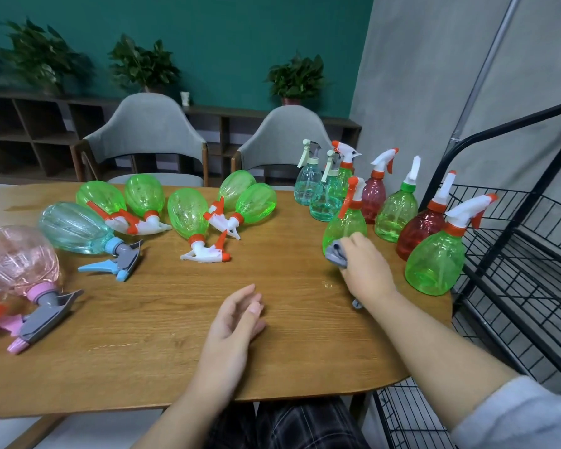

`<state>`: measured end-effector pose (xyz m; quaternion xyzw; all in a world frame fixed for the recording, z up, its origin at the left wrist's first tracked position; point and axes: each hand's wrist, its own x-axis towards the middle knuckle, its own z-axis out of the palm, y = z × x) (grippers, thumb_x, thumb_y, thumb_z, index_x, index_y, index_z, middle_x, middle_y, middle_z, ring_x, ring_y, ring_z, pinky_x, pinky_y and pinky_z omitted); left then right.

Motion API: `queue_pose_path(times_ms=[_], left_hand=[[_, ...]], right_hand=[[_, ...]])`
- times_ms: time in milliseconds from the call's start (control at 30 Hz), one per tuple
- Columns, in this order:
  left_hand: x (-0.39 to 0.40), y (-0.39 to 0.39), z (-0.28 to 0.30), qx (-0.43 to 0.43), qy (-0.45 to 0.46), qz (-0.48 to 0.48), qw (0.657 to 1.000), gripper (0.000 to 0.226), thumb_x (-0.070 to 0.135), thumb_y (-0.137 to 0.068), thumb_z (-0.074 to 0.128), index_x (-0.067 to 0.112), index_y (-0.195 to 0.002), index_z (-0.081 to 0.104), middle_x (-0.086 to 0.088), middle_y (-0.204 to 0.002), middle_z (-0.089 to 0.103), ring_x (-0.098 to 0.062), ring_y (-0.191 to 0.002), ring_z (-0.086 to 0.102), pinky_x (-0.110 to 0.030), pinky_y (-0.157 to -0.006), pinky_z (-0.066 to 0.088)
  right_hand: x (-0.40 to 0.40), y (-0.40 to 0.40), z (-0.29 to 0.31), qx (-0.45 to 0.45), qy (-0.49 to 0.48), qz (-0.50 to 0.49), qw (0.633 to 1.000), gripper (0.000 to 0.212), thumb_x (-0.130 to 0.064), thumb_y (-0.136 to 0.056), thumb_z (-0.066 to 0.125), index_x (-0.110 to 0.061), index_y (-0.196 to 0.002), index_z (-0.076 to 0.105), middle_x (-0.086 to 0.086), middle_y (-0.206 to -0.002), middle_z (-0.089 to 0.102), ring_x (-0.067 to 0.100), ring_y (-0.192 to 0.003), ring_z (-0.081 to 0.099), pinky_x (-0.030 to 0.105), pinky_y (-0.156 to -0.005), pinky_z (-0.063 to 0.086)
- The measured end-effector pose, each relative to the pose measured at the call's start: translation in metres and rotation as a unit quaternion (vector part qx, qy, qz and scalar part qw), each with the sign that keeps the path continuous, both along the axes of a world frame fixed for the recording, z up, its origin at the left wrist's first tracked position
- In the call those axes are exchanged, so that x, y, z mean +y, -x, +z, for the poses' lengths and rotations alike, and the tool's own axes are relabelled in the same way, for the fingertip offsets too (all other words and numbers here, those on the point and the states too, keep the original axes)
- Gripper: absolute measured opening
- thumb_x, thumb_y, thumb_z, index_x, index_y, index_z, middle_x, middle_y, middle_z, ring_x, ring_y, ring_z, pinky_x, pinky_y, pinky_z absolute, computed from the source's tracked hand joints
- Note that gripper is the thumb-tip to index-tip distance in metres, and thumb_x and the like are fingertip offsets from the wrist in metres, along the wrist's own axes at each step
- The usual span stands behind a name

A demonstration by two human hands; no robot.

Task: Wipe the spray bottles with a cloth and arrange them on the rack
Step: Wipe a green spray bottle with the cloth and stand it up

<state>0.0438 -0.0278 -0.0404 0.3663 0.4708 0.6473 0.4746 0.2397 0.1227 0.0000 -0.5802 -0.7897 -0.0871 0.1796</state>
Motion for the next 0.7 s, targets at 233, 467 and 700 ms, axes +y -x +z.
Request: queue_pose_path(times_ms=[233, 467, 700], left_hand=[[0.000, 0.001, 0.000, -0.004, 0.003, 0.005, 1.000, 0.025, 0.009, -0.098, 0.050, 0.024, -0.115, 0.061, -0.005, -0.120, 0.065, -0.016, -0.114, 0.063, -0.034, -0.094, 0.051], [0.001, 0.002, -0.002, -0.024, 0.006, 0.012, 1.000, 0.026, 0.006, -0.098, 0.049, 0.021, -0.115, 0.061, -0.007, -0.119, 0.066, -0.017, -0.112, 0.065, -0.034, -0.093, 0.052], [0.005, 0.002, -0.004, -0.042, 0.009, 0.015, 0.999, 0.027, 0.005, -0.098, 0.048, 0.018, -0.117, 0.061, -0.008, -0.119, 0.067, -0.019, -0.112, 0.065, -0.036, -0.094, 0.052]], right_hand=[[0.018, 0.019, -0.001, -0.080, 0.041, -0.011, 0.996, 0.040, 0.003, -0.088, 0.048, -0.013, -0.125, 0.053, 0.004, -0.130, 0.046, 0.024, -0.112, 0.046, 0.036, -0.086, 0.045], [0.048, 0.013, 0.002, -0.100, 0.081, -0.053, 0.990, 0.038, -0.005, -0.089, 0.050, -0.010, -0.126, 0.053, 0.006, -0.138, 0.044, 0.025, -0.128, 0.037, 0.037, -0.100, 0.039], [0.069, -0.001, 0.007, -0.085, 0.152, -0.049, 0.983, 0.052, -0.003, -0.092, 0.045, -0.005, -0.143, 0.037, 0.009, -0.155, 0.027, 0.029, -0.146, 0.015, 0.042, -0.118, 0.021]])
